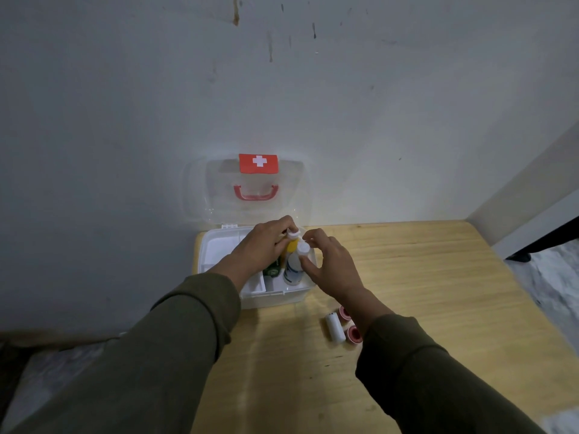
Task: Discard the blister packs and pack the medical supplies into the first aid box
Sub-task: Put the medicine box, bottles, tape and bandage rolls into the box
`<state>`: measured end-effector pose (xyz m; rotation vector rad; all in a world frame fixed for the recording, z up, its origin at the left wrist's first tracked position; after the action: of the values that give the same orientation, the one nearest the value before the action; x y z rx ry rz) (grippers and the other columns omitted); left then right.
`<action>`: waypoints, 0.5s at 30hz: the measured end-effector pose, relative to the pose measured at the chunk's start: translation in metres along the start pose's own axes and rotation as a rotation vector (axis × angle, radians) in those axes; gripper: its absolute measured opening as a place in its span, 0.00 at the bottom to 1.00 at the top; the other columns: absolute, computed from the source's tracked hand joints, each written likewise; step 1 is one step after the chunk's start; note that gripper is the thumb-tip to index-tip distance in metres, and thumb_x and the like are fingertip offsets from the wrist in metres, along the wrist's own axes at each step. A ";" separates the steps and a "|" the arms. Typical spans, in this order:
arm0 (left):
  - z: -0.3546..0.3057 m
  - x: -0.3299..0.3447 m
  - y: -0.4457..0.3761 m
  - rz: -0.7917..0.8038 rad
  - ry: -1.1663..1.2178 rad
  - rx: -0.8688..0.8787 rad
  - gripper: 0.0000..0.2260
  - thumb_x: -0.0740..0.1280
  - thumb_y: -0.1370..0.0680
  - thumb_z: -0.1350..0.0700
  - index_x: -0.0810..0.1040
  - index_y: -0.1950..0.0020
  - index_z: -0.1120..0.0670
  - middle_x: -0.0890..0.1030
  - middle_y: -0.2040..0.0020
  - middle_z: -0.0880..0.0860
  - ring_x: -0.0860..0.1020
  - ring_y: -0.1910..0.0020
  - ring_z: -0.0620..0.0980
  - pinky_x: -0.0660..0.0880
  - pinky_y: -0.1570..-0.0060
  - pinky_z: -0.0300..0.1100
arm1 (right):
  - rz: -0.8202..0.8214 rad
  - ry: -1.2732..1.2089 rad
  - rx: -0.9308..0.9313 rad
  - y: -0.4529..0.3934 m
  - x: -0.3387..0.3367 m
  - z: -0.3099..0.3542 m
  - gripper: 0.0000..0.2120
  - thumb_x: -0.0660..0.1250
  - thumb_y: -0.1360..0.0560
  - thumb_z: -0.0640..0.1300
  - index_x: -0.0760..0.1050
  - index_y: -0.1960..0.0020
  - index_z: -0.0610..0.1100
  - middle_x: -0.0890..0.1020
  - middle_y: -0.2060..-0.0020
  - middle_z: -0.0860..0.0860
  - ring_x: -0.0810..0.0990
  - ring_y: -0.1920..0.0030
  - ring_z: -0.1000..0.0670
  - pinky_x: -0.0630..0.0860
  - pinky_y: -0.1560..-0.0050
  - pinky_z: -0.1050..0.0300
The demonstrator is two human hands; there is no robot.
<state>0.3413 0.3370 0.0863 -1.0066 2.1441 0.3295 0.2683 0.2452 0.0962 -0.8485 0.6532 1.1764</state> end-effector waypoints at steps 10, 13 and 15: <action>0.002 -0.008 0.007 -0.091 -0.018 -0.053 0.17 0.63 0.22 0.60 0.70 0.34 0.48 0.75 0.36 0.53 0.74 0.38 0.53 0.69 0.40 0.42 | 0.009 0.051 0.003 0.009 -0.013 -0.006 0.23 0.68 0.28 0.46 0.68 0.35 0.50 0.81 0.46 0.51 0.75 0.44 0.47 0.72 0.46 0.50; -0.008 -0.022 0.011 -0.201 -0.005 -0.069 0.16 0.61 0.21 0.60 0.70 0.34 0.49 0.74 0.35 0.53 0.73 0.37 0.53 0.66 0.42 0.39 | -0.003 0.057 0.008 0.012 -0.032 -0.009 0.24 0.69 0.28 0.46 0.67 0.34 0.50 0.80 0.45 0.50 0.75 0.43 0.47 0.71 0.45 0.51; -0.020 -0.027 0.017 -0.250 0.005 -0.071 0.15 0.61 0.21 0.60 0.70 0.34 0.50 0.74 0.35 0.53 0.73 0.37 0.52 0.66 0.42 0.39 | -0.017 0.052 0.027 0.018 -0.048 -0.017 0.24 0.69 0.28 0.46 0.67 0.34 0.50 0.80 0.46 0.49 0.75 0.44 0.48 0.70 0.47 0.54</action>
<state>0.3300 0.3534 0.1185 -1.3015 1.9935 0.2832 0.2381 0.2091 0.1220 -0.8624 0.7015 1.1312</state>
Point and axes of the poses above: each hand's wrist, its own y-axis away from the middle knuckle, its own x-axis out of the palm, z = x × y, the point moved 10 cm from there along -y, towards the middle knuckle
